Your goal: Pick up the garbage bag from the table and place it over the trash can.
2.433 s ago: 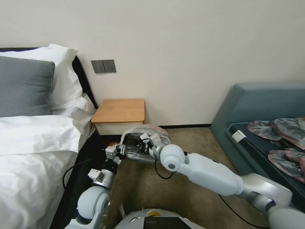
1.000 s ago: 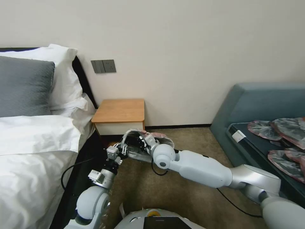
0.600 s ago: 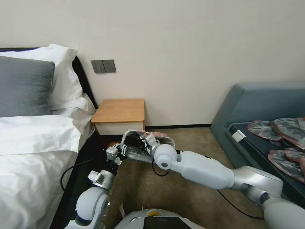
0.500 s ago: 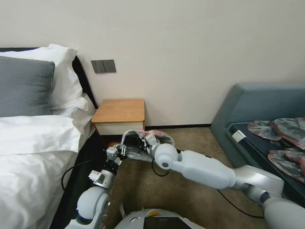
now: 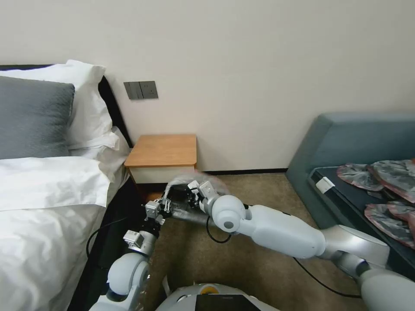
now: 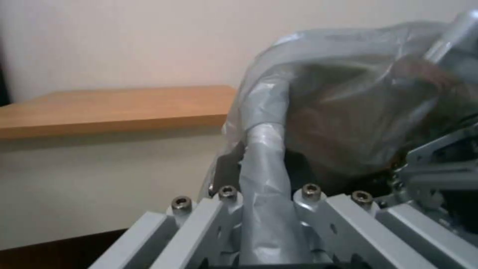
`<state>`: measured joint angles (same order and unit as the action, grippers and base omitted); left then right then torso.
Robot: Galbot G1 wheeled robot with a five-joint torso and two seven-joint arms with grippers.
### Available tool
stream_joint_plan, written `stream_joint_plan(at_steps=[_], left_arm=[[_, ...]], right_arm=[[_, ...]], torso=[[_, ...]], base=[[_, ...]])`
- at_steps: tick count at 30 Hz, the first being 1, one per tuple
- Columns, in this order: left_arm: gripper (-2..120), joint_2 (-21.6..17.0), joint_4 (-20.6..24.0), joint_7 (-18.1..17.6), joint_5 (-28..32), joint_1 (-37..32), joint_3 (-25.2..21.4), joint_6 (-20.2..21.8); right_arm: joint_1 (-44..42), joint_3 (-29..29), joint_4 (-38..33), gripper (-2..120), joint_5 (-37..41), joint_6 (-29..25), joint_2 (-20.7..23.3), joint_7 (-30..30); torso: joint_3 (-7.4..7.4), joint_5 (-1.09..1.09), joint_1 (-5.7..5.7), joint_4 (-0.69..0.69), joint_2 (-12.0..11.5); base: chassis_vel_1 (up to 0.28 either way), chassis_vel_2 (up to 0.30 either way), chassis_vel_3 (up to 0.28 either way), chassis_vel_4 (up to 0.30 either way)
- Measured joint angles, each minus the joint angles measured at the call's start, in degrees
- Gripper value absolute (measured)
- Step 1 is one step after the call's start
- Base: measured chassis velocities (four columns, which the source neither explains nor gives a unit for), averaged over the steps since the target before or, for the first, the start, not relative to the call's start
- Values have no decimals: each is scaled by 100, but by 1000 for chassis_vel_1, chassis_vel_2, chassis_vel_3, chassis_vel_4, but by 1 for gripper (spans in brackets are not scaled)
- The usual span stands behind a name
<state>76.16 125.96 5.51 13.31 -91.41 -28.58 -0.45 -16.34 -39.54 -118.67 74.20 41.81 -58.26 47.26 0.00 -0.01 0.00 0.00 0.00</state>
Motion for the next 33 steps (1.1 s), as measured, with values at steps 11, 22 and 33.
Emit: stream_joint_plan(at_steps=[11,22,33], left_arm=[[5,18,-135,-105,212,52,5,80],[5,59,-384,-293,523,130,38,224],[5,82,-459,-1369,1069,169,361,890]], right_arm=[[-118,106,-314,0,176,-1,117,-40],[-346,456,-807,0,180,-183,436,-484],[-2496,2504,-1512,33,-1677,-964,1687,-2018]], torso=[[0,0,0,0,0],[0,1,-1,1,0],[-1,0,0,-4,0]], base=[[0,0,0,0],[0,0,0,0],[0,0,0,0]])
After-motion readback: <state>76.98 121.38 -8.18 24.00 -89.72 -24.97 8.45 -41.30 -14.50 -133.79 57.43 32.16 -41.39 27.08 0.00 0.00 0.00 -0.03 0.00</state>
